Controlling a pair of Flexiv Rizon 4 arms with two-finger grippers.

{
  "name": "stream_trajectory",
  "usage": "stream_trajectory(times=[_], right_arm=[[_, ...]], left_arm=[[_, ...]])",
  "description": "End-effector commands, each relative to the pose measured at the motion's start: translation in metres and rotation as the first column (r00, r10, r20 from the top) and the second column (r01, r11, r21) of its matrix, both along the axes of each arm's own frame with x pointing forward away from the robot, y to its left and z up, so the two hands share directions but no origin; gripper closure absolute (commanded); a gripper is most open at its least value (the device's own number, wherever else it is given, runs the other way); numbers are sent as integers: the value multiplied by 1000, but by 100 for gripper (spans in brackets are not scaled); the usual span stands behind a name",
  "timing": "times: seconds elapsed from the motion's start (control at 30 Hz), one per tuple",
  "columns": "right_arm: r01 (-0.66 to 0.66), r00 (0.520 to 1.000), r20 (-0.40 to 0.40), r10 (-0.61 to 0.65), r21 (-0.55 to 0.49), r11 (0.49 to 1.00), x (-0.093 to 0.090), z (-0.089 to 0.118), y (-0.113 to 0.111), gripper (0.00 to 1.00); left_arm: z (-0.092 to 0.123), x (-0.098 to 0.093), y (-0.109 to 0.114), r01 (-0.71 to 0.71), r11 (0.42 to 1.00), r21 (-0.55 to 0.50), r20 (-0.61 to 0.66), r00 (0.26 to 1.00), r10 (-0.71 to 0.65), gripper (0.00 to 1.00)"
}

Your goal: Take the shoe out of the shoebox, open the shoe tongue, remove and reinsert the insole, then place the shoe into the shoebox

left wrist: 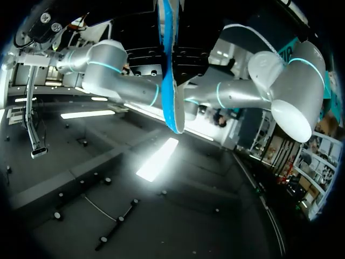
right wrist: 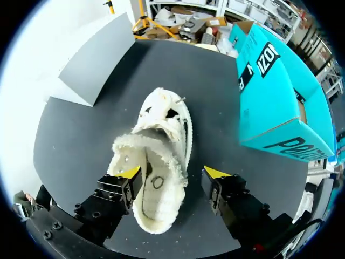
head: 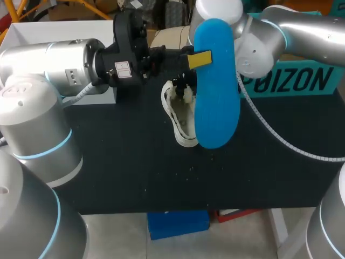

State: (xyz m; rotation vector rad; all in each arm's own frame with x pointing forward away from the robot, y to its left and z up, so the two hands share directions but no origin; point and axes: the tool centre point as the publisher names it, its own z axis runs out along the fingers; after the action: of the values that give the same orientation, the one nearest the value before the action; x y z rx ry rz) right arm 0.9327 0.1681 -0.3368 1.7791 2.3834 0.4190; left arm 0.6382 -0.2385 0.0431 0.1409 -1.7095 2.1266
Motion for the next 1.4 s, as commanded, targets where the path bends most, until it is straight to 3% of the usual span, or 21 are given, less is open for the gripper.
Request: stream_trajectory(times=[0.03,0.1,0.3,0.37,0.83,0.93,1.13,1.3,1.4], right_arm=[[-10,997,75,0,143,990,-43,50,-29,0],[-22,997,80,3,234,972,-51,58,-28,0],[-51,998,-13,64,450,892,-72,74,-23,0],[-121,992,33,118,426,897,-77,78,-24,0],[-121,992,33,118,426,897,-77,78,-24,0],[-57,998,9,60,493,868,-75,87,-31,0],[-31,1000,13,28,524,851,-73,105,-33,0],[17,1000,-13,-12,597,802,-77,115,-30,0],[52,999,-40,-34,662,748,-81,121,-25,0]], left_arm=[[-1,-1,-1,-4,1000,1,1,1000,4,100],[-1,-1,-1,-4,1000,1,1,1000,4,100],[-1,-1,-1,-4,1000,1,1,1000,4,100],[-1,-1,-1,-4,1000,1,1,1000,4,100],[-1,-1,-1,-4,1000,1,1,1000,4,100],[-1,-1,-1,-4,1000,1,1,1000,4,100],[-1,-1,-1,-4,1000,1,1,1000,4,100],[-1,-1,-1,-4,1000,1,1,1000,4,100],[-1,-1,-1,-4,1000,1,1,1000,4,100]])
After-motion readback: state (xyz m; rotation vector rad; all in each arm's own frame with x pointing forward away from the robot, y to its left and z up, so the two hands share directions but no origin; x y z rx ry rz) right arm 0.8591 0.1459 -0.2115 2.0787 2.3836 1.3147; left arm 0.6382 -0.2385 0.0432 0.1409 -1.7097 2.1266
